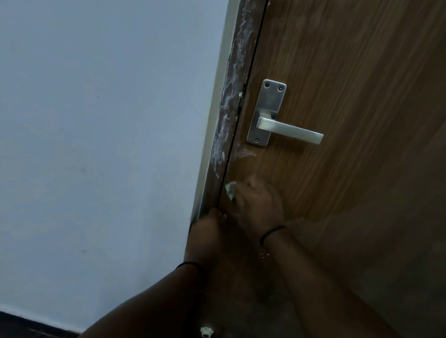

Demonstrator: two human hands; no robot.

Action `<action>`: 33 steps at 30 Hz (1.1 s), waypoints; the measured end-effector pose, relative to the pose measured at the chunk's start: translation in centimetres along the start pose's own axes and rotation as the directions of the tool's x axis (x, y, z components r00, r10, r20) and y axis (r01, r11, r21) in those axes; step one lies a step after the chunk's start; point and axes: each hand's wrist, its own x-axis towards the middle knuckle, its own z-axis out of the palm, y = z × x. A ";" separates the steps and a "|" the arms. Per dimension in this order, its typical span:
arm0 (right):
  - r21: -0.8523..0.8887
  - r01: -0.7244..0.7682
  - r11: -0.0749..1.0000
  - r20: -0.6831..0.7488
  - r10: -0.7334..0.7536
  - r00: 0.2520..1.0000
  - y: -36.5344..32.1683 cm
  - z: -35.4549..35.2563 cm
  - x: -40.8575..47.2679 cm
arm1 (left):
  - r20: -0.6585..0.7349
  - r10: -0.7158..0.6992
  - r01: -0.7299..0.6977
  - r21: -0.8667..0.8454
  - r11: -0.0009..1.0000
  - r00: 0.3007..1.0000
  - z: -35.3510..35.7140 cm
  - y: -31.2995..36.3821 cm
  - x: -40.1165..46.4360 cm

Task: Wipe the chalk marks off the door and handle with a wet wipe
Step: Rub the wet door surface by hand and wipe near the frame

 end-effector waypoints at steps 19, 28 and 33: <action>-0.029 -0.178 0.984 0.056 0.179 0.982 6.2 1.2 -9.0 | 0.082 -0.047 0.048 -0.007 0.999 0.996 0.9 -0.1 -0.3; 0.013 -0.501 0.865 -0.081 0.501 0.862 8.0 -1.0 -9.7 | 0.117 0.016 -0.002 -0.124 0.992 0.993 1.8 3.7 -0.6; 0.254 -0.668 0.700 -0.101 0.706 0.701 8.7 -1.6 -9.8 | 0.105 0.041 -0.034 -0.072 0.997 0.994 1.3 3.6 -0.4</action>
